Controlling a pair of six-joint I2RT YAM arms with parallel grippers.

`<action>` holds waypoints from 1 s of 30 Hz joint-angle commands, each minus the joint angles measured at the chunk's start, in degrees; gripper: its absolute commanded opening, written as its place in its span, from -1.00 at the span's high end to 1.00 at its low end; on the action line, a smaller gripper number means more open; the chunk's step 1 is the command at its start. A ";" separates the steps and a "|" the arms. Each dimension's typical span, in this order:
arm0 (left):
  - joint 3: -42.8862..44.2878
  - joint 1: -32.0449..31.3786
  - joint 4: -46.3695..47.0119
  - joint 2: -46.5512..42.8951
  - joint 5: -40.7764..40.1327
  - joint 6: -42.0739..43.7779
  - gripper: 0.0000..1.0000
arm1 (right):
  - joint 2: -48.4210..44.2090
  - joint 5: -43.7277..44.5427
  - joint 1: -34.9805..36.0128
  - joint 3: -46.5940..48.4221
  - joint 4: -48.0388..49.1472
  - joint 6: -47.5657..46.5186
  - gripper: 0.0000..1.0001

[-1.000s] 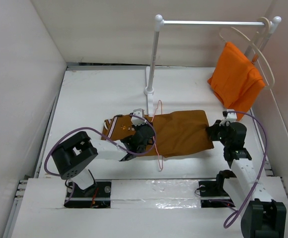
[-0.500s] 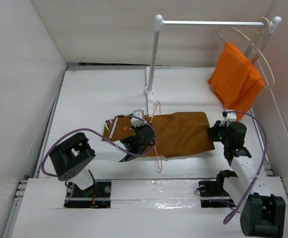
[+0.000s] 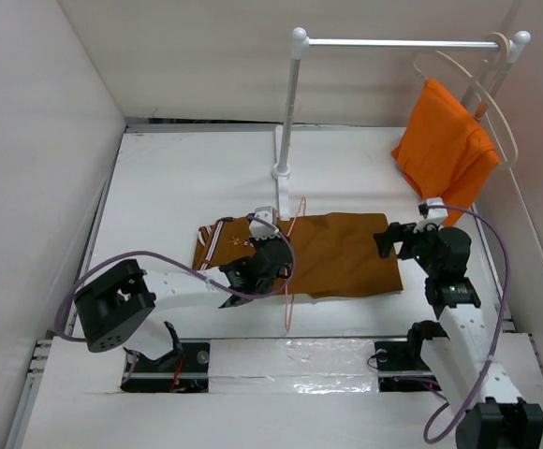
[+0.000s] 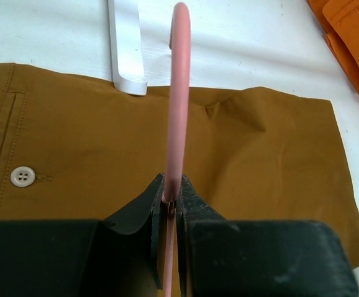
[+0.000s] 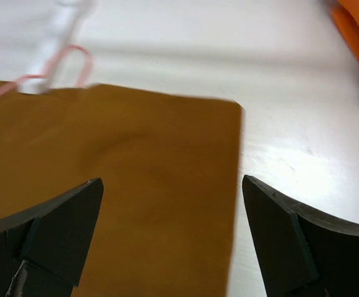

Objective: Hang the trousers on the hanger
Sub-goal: Place the trousers on the hanger, then place the hanger at the clothesline.

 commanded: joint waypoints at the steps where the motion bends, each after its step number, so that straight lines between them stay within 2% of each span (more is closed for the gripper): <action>1: 2.67 -0.19 -1.67 -4.65 0.30 0.06 1.00 | -2.88 -3.69 6.17 3.02 1.00 1.82 -1.00; 2: 2.75 -0.19 -1.67 -5.70 0.39 0.23 1.00 | -3.32 -3.52 8.19 2.50 1.19 3.92 -0.99; 3: 3.80 -0.19 -2.27 -6.23 0.39 0.50 1.00 | -3.67 -3.43 10.39 2.06 5.02 5.33 -0.79; 4: 4.42 -0.19 -4.28 -6.76 0.48 0.59 1.00 | -4.11 -3.34 14.85 1.53 7.06 7.26 0.38; 5: 4.86 -0.71 -5.08 -7.98 0.39 0.33 1.00 | -4.03 -2.82 17.33 1.18 8.73 11.02 0.99; 9: 3.29 -1.24 -2.90 -12.82 -1.19 -0.29 1.00 | -2.80 4.55 31.04 2.22 13.13 16.15 1.00; 10: 3.28 -1.24 -3.24 -13.61 -1.37 -0.29 1.00 | -2.89 8.75 33.94 2.14 14.36 17.38 1.00; 11: 3.63 -1.76 -3.77 -15.01 -1.37 -0.47 1.00 | -2.19 10.79 39.27 2.23 15.15 19.21 1.00; 13: 3.90 -1.77 -4.04 -16.25 -1.28 -0.82 1.00 | -0.35 15.61 44.14 3.89 17.09 20.20 0.99; 15: 3.63 -2.38 -2.99 -17.65 -1.54 -0.47 1.00 | 4.65 17.30 50.12 5.65 18.75 20.64 0.83; 19: 4.95 -2.91 -3.60 -18.80 -2.42 -0.56 1.00 | 12.74 22.22 57.95 8.11 24.99 22.48 -0.07; 21: 5.39 -2.91 -3.42 -19.33 -2.25 0.14 1.00 | 15.81 24.33 60.75 9.08 27.02 23.71 -0.17; 25: 7.76 -2.91 -5.62 -20.38 -2.51 1.02 1.00 | 20.21 24.70 62.61 11.63 28.96 23.98 -0.19; 28: 7.59 -3.43 -5.27 -21.61 -1.90 1.55 1.00 | 23.03 26.97 63.41 13.56 27.55 24.77 -0.17; 30: 8.55 -3.44 -6.41 -21.97 -1.90 1.47 1.00 | 24.35 27.24 63.41 13.13 30.26 26.61 -0.13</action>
